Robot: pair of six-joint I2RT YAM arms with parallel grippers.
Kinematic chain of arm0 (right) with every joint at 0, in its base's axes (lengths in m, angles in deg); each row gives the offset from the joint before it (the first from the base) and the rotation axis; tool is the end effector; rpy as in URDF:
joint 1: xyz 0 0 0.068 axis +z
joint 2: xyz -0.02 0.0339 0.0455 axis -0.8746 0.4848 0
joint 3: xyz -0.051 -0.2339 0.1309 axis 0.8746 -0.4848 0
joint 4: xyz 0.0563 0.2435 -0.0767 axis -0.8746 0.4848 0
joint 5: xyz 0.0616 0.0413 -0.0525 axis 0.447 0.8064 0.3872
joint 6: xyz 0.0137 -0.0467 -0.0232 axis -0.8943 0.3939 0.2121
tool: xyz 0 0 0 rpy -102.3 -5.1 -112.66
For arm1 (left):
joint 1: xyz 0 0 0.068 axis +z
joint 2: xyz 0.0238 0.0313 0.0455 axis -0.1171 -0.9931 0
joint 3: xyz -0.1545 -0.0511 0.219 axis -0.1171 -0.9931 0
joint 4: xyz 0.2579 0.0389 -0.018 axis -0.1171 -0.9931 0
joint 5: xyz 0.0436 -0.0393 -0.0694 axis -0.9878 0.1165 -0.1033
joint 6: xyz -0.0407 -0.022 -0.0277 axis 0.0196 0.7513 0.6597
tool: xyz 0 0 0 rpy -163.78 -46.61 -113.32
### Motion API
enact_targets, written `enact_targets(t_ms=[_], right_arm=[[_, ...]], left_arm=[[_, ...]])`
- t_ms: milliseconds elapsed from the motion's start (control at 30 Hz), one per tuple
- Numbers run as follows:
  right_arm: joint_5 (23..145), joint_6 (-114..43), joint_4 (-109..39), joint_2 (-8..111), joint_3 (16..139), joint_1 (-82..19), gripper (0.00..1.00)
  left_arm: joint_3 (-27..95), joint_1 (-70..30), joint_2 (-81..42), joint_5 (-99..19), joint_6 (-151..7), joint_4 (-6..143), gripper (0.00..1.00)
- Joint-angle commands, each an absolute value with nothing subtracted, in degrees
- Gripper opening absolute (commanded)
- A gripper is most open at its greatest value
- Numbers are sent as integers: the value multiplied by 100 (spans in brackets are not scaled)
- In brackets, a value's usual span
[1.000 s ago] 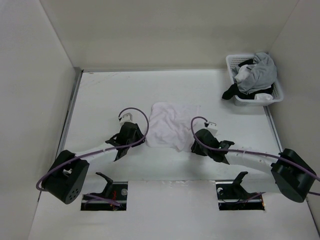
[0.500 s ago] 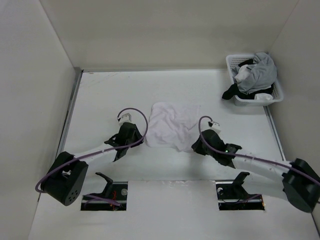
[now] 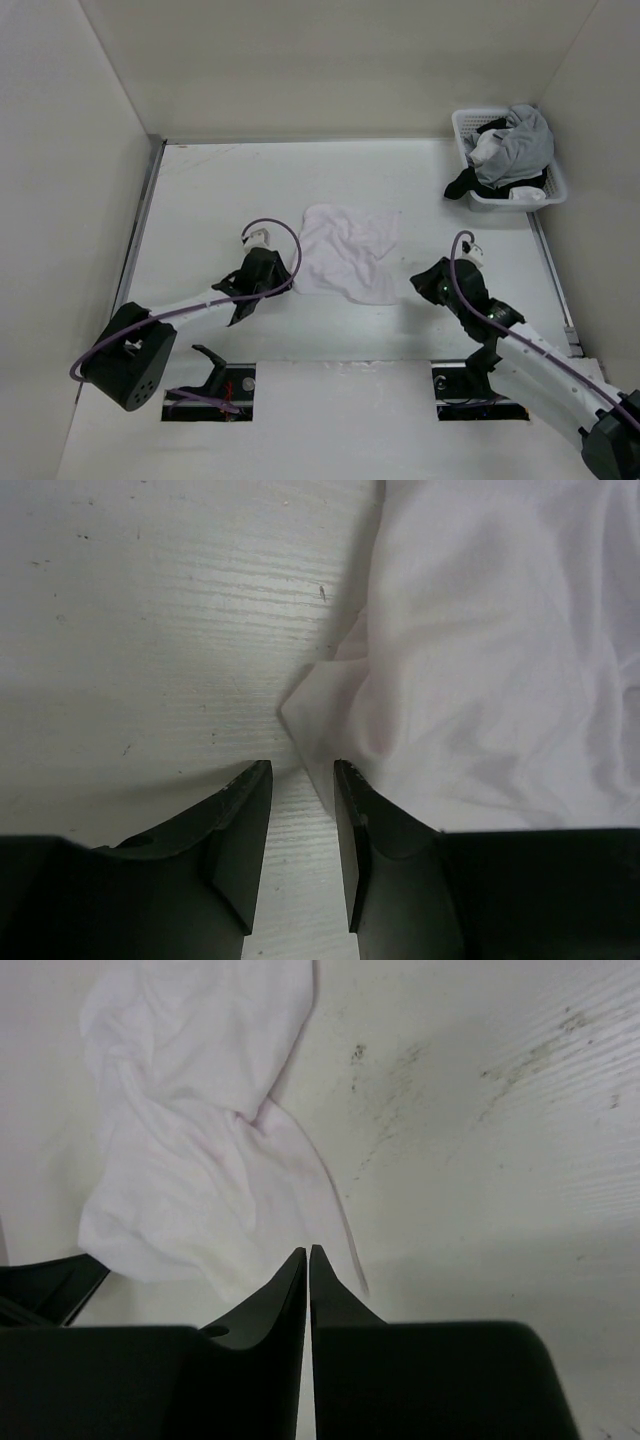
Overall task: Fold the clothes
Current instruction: Flatten the tank top out
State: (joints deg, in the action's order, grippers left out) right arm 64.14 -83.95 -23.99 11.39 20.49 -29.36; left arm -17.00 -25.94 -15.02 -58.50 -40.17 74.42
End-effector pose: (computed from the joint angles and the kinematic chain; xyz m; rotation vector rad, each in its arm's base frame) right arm 0.1405 0.0776 0.1884 0.5828 2.1431 0.6326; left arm 0.1881 -0.1132 0.1421 -0.3001 2.3131 -0.4789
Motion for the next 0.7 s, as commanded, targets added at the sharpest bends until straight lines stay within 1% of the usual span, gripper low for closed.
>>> enact_targets(t_ms=[0,100,167,200,233,300,400,500,567,633,667], right_arm=[[6623,-8191,-2354,1175,2108,-2976,12],[6572,-8024,-2293,2044,2353,-2441,25],[6292,-8015,-2258,2554,2564,-2028,41],[6151,-8023,-2232,2757,2661,-1878,46],[6089,-8023,-2205,2968,2749,-1781,48],[6097,-7988,-2170,3293,2907,-1719,48],[6106,-7971,-2144,3646,3057,-1710,42],[6062,-8093,-2108,3944,3127,-1710,30],[6027,-8155,-2187,4120,3145,-1710,20],[5887,-8208,-2266,4148,3154,-1710,7],[5729,-8234,-2275,4017,3154,-1710,3]], left_arm=[[-1595,-2522,-1638,-5856,-4206,7447,31],[-1621,-2478,-1533,-5865,-4171,7447,31],[-1656,-2478,-1427,-5891,-4153,7456,30],[-1683,-2469,-1349,-5935,-4136,7439,30],[-1709,-2461,-1278,-5979,-4127,7413,30],[-1736,-2425,-1111,-6049,-4127,7377,30],[-1753,-2381,-988,-6067,-4127,7333,30],[-1727,-2355,-1005,-6067,-4144,7324,30],[-1718,-2329,-1058,-6067,-4153,7368,30],[-1692,-2311,-1110,-6032,-4179,7386,30],[-1683,-2311,-1119,-6032,-4188,7377,30]])
